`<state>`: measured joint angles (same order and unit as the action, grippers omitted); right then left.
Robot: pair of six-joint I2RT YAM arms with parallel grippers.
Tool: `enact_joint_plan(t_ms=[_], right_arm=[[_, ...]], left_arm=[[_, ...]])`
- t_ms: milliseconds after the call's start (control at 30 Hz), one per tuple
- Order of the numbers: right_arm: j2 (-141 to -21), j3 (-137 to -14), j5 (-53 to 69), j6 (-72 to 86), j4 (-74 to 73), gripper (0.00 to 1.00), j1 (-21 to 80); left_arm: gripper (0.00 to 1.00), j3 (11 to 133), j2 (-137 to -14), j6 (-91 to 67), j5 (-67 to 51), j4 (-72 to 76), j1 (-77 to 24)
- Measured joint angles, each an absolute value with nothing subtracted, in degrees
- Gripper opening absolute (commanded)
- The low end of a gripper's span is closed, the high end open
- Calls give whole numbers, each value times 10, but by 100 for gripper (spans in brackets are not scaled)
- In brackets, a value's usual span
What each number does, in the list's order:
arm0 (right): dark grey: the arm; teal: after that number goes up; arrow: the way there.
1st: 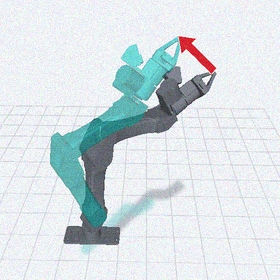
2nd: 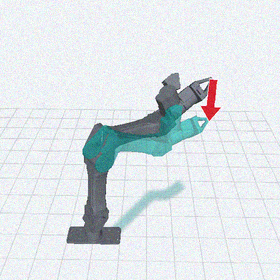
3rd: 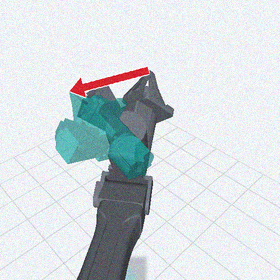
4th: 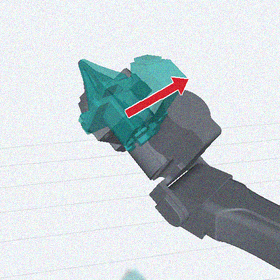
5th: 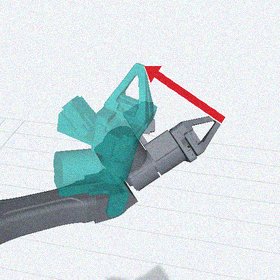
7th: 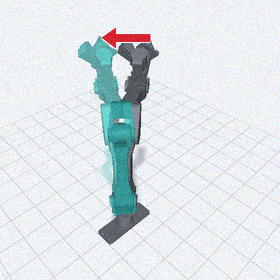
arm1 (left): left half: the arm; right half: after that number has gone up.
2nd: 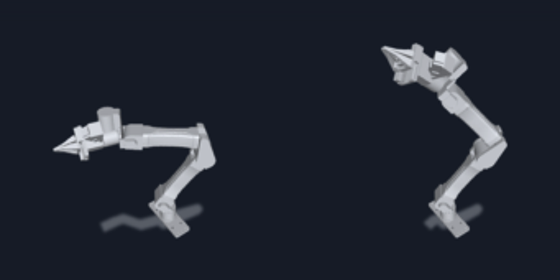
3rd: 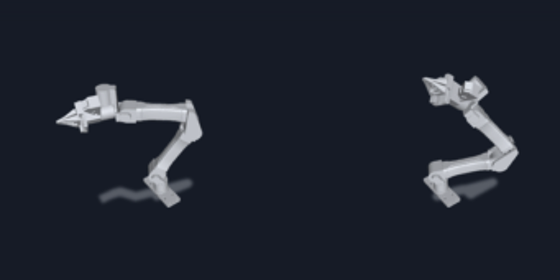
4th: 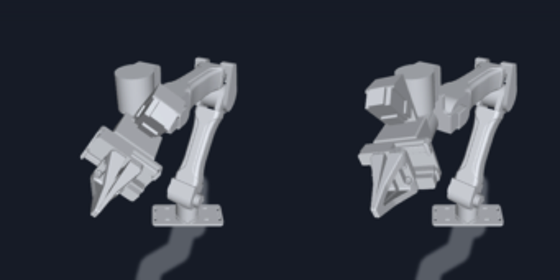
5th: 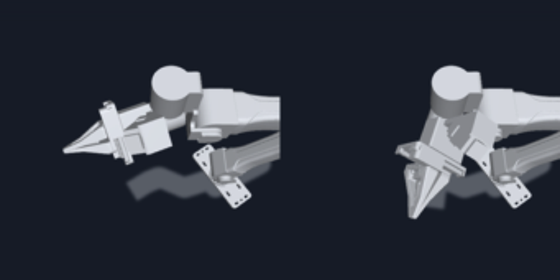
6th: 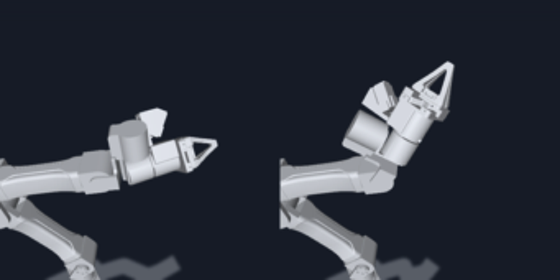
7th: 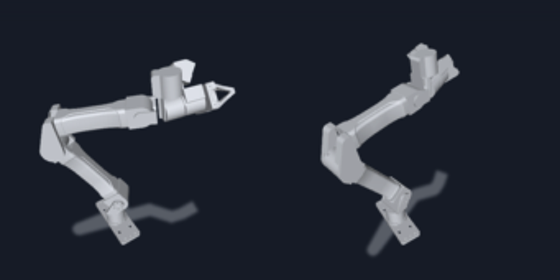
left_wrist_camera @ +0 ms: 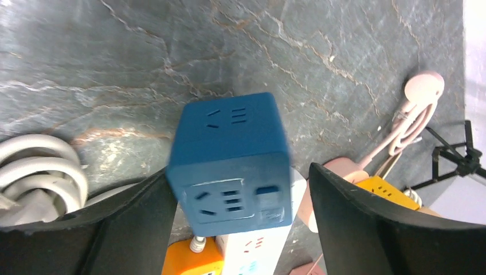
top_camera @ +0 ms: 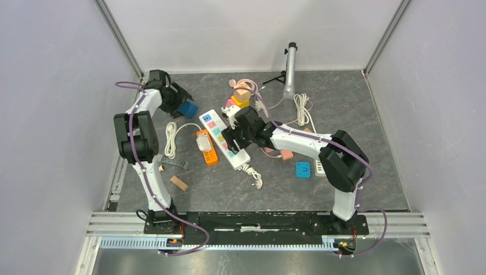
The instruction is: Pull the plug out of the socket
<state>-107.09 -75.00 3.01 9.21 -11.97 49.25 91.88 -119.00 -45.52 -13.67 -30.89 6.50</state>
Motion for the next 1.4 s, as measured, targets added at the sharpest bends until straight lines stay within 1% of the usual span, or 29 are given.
enact_joint_plan(t_ms=[67, 267, 400, 567, 733, 833, 1000, 1200, 1400], right_arm=[[-1071, -755, 30, 96, -127, 75, 490], [-1071, -776, 31, 114, -131, 75, 487], [-1074, -786, 46, 128, -130, 74, 487], [-1084, -801, 72, 156, -112, 72, 495], [-1118, -851, 69, 173, -105, 72, 526], [-1157, -907, 46, 174, -111, 72, 552], [-1215, -991, -17, 167, -139, 71, 590], [-1244, -1015, -103, 162, -160, 65, 618], [-1286, -1043, -152, 151, -178, 62, 621]], left_arm=[[100, 927, -1190, -445, -121, -322, 66], [100, 949, -1187, -407, -65, -372, 68], [100, 949, -1162, -395, -47, -394, 67], [99, 934, -1088, -379, -43, -401, 57], [99, 866, -983, -376, -35, -399, 34], [99, 820, -941, -371, -30, -392, 25], [93, 744, -905, -370, 0, -390, 25], [91, 740, -905, -371, 56, -413, 25], [90, 738, -905, -378, 64, -416, 25]])
